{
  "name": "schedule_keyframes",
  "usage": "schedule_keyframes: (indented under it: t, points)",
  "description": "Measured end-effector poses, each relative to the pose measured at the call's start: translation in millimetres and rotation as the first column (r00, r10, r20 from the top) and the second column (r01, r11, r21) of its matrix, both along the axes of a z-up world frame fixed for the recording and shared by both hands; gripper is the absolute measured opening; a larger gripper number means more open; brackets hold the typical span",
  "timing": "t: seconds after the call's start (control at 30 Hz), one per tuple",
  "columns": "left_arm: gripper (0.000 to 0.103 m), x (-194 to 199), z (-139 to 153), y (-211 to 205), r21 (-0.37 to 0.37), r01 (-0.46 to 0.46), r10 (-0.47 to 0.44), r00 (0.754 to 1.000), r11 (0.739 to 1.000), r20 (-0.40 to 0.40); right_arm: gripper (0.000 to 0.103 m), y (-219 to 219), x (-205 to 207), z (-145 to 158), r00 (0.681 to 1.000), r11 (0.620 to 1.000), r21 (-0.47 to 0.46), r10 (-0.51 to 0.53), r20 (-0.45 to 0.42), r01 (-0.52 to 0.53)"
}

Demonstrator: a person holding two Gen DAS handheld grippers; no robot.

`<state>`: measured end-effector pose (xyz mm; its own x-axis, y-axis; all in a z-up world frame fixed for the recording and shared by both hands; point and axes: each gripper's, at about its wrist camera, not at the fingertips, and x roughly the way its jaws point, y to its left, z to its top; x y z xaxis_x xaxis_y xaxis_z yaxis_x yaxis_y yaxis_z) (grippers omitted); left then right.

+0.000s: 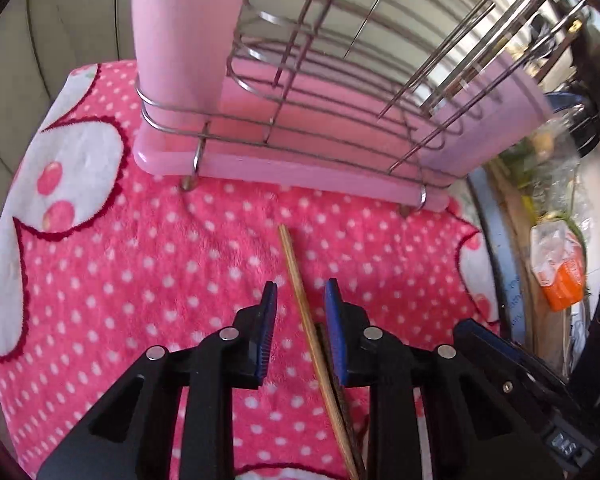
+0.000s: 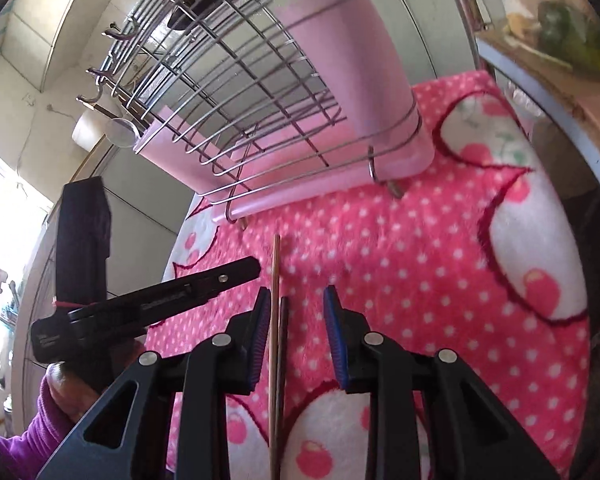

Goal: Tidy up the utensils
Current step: 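Grasp a wooden chopstick with the left tool while the right tool grasps a dark chopstick, then lift both chopsticks up over the pink cup with both tools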

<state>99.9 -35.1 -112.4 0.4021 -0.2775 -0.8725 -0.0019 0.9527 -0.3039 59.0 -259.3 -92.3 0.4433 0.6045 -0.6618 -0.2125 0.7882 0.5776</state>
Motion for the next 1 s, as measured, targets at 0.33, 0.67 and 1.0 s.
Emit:
schedule_keyframes:
  t: [0.33, 0.67, 1.0]
  points:
    - [0.008, 14, -19, -19, 0.057, 0.006, -0.004, 0.999, 0.998, -0.037, 0.026, 4, 10, -15, 0.993, 0.995, 0.096, 0.038, -0.11, -0.027]
    - [0.007, -11, 16, 18, 0.015, 0.022, -0.023, 0.999, 1.0, 0.045, 0.027, 59, 28, -29, 0.967, 0.99, -0.007, 0.134, -0.215, -0.139]
    - [0.007, -30, 52, 48, -0.031, 0.016, -0.012, 0.99, 0.999, 0.138, 0.027, 108, 48, -39, 0.957, 0.957, -0.211, 0.146, -0.25, -0.201]
